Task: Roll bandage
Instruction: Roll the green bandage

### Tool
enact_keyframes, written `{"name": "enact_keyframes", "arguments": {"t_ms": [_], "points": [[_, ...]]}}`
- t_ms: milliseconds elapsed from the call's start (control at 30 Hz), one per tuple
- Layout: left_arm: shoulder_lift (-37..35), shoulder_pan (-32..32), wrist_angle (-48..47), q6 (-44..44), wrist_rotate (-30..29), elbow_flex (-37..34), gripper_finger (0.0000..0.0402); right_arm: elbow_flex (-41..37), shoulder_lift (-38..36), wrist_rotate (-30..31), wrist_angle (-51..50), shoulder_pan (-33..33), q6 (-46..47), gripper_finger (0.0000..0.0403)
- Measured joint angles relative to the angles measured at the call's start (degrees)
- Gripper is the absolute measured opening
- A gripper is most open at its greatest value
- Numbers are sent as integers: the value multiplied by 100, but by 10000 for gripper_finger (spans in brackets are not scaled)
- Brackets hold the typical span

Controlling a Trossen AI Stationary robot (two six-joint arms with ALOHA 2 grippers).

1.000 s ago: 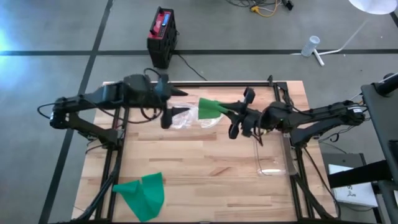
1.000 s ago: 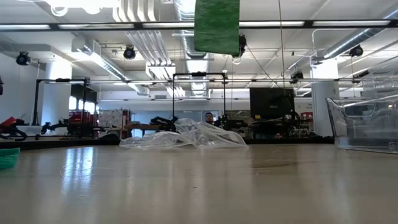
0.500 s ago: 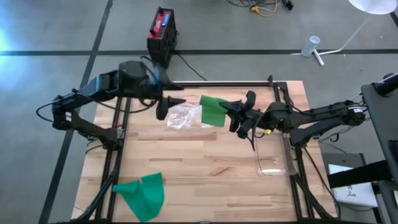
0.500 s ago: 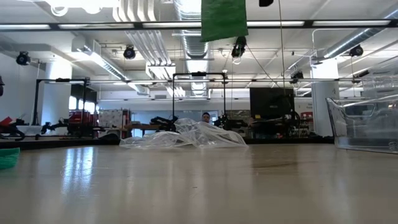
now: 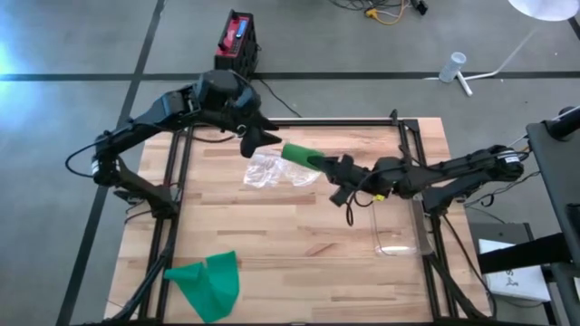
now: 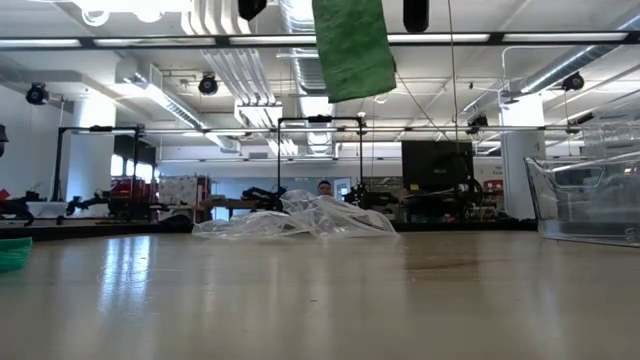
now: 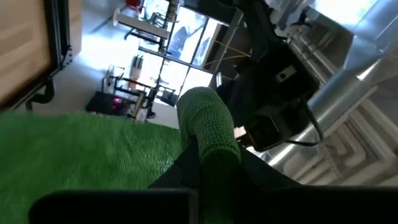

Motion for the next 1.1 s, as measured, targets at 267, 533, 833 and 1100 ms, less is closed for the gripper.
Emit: {"name": "enact_keyframes", "arguments": {"t_ms": [267, 533, 833, 1100], "points": [[150, -44, 104, 1168, 239, 7, 261, 26, -5, 48, -68, 187, -208, 32], [395, -55, 266, 926, 1001, 5, 290, 26, -22, 100, -447, 198, -769, 32], [645, -78, 286, 1301, 1797, -1, 304, 300, 46, 59, -601, 252, -1014, 32], [774, -121, 250, 1403, 2570, -1, 284, 338, 54, 82, -616, 248, -1204, 32]]}}
